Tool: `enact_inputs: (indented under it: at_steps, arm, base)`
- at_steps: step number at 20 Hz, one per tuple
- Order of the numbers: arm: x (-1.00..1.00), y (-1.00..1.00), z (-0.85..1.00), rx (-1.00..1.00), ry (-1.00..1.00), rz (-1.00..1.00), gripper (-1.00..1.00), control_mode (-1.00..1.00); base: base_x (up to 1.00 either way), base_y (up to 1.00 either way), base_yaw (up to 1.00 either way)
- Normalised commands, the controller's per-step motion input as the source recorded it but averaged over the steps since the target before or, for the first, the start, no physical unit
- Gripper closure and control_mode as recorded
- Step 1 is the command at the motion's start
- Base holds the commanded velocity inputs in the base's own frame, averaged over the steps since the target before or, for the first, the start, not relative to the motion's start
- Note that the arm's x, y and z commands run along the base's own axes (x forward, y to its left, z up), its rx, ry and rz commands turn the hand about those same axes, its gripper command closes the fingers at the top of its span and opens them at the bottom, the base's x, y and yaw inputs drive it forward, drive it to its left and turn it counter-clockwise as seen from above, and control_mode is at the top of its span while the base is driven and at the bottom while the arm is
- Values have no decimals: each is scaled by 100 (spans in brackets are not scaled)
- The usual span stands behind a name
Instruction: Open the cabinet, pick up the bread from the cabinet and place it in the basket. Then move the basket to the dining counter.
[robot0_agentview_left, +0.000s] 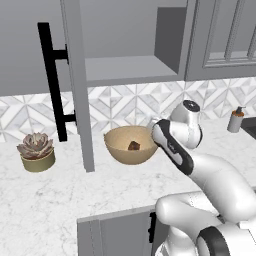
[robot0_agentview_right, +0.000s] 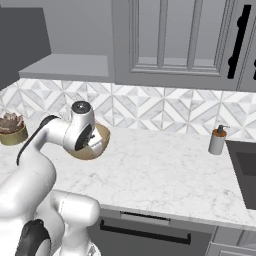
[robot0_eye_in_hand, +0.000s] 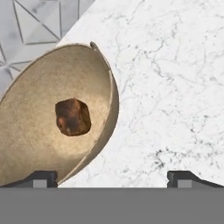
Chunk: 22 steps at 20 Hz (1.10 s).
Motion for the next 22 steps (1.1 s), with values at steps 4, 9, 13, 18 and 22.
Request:
enact_inputs:
  at_steps: [4,9,13,18,22]
  arm:
    - [28,0,-10,0,7,2,-100,-100]
    - [19,0,-20,1,2,1,-100,-100]
    - [22,0,-27,0,2,0,-100,-100]
    - [1,0,-35,0,5,0,-100,-100]
    - [0,2,-38,0,5,0,-100,-100]
  base:
    - [0,0,0]
    - [0,0,0]
    - [0,0,0]
    - [0,0,0]
    - [0,0,0]
